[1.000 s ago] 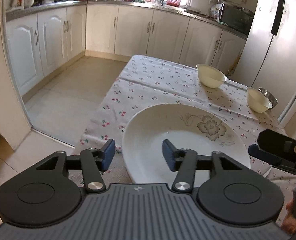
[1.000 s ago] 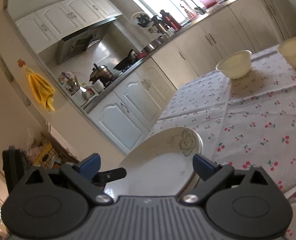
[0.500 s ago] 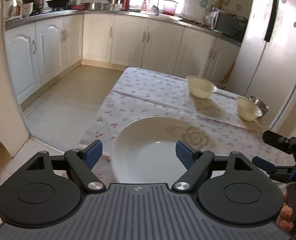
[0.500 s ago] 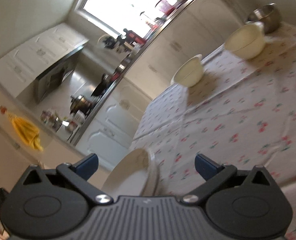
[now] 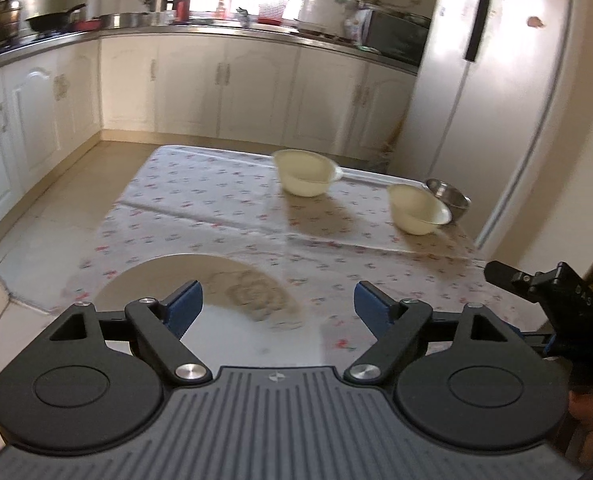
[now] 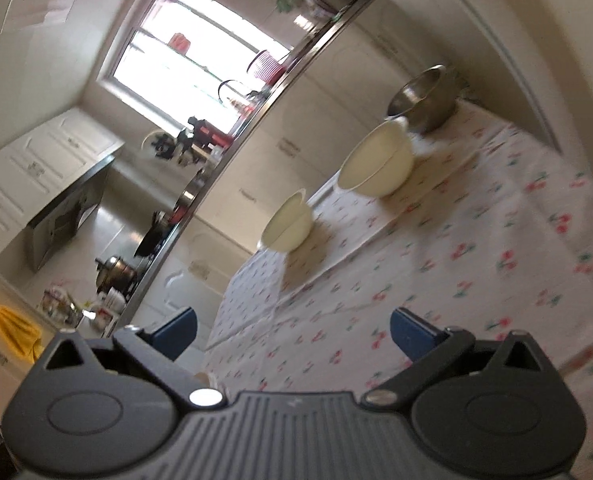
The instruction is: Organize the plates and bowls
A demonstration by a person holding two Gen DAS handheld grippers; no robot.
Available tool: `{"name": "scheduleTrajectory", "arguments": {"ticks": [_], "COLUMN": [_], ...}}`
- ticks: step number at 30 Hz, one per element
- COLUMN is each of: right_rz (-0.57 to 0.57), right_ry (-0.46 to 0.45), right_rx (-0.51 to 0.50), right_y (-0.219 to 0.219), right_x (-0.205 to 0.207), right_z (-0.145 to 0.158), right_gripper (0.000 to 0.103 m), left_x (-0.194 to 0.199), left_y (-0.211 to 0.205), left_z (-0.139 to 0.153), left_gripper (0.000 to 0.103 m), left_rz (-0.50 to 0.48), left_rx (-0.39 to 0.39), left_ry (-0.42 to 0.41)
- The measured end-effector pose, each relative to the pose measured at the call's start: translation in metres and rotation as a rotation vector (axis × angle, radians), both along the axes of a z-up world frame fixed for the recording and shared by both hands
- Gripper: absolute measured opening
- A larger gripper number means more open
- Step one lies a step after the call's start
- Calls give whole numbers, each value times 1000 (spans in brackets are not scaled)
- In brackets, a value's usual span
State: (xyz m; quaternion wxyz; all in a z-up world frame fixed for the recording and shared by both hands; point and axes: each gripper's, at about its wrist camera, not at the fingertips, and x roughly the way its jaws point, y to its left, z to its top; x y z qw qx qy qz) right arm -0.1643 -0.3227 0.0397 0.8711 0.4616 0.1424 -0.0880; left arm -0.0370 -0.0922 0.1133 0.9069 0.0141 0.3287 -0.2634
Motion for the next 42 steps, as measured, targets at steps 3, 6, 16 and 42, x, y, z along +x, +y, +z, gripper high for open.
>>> {"name": "scheduleTrajectory", "arguments": {"ticks": [3, 6, 16, 42], "right_rz": [-21, -39, -82, 10], "right_ry": [-1, 5, -12, -10], "right_rx": [13, 45, 31, 29], "right_y": [-9, -21, -57, -85], "right_x": [-5, -7, 10, 90], "right_z": [-2, -2, 8, -16], "right_gripper": [102, 102, 102, 102], "left_x": [-2, -1, 22, 88], "left_y": [-19, -41, -100, -163], "left_z": [-1, -3, -8, -54], "left_gripper": [103, 103, 103, 103], "left_rz": [-36, -63, -111, -71], "left_rx": [5, 11, 23, 38], "left_ry": [3, 8, 12, 102]}}
